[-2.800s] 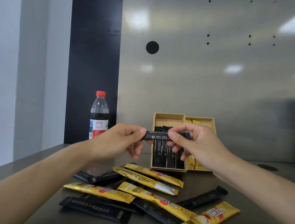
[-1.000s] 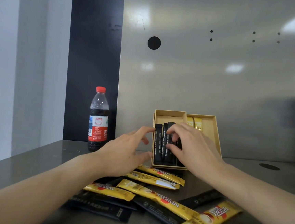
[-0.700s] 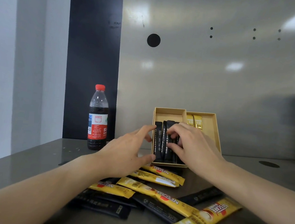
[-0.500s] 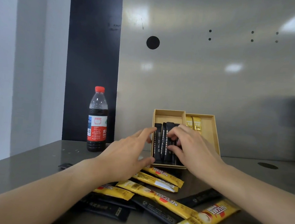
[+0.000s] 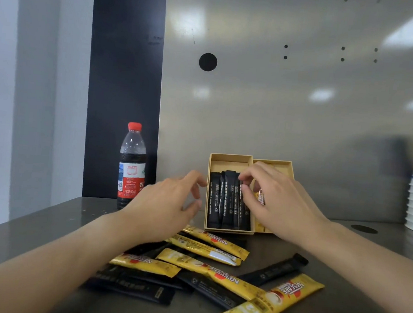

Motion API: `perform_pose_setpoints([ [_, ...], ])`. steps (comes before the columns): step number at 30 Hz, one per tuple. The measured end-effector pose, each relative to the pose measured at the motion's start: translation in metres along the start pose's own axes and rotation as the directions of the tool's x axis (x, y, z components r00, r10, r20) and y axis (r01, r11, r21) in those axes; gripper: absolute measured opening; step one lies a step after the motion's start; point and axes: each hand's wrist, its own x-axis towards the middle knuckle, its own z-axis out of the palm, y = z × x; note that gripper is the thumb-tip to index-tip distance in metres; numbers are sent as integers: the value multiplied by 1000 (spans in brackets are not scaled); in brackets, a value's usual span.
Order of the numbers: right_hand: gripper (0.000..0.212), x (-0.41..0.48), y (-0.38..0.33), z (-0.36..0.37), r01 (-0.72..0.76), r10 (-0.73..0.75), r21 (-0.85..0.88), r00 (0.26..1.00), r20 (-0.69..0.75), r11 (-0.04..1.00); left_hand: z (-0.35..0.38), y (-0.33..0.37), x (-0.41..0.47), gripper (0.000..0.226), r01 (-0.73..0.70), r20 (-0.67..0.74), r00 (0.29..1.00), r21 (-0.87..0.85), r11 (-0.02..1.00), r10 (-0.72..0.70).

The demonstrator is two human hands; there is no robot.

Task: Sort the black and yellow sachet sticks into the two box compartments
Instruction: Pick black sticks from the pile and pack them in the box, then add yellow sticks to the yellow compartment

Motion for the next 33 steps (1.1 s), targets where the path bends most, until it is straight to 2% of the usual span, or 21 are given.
perform_pose_setpoints([
  [3, 7, -2, -1, -6, 50, -51, 30, 998, 27, 998, -7, -9, 2, 18, 14, 63, 998, -25, 1000, -12],
  [6, 9, -3, -6, -7, 74, -77, 63, 996, 54, 995, -3, -23, 0, 32, 16, 266, 964, -66, 998, 2],
  [8, 10, -3, -11, -5, 97, -104, 79, 989, 100, 992, 1, -31, -1, 34, 10, 370, 929, -116, 993, 34],
  [13, 11, -9, -22, 2, 138, -174, 149, 949, 262, 979, -4, -42, 0, 25, 54, 413, 910, -220, 974, 43],
  [18, 19, -11, -26, 8, 136, -209, 223, 913, 349, 965, -10, -38, -1, 20, 72, 451, 890, -283, 957, 66],
  [21, 28, -11, -29, 8, 124, -203, 221, 899, 387, 967, -16, -36, -2, 12, 75, 394, 913, -410, 909, 102],
  [25, 20, -8, -30, 7, 32, -139, 294, 926, 352, 955, -18, -33, 1, 7, 64, 213, 974, -579, 813, 75],
  [28, 15, -7, -28, 7, -49, -82, 378, 943, 321, 924, -19, -27, 4, 9, 56, 112, 993, -695, 716, 31],
  [30, 12, -6, -26, 6, -68, -68, 420, 951, 302, 905, -18, -23, 5, 15, 21, 58, 998, -732, 681, 31],
  [33, 10, -5, -27, 3, -85, -56, 457, 957, 286, 885, -18, -18, 6, 23, -24, -8, 1000, -728, 686, 25],
])
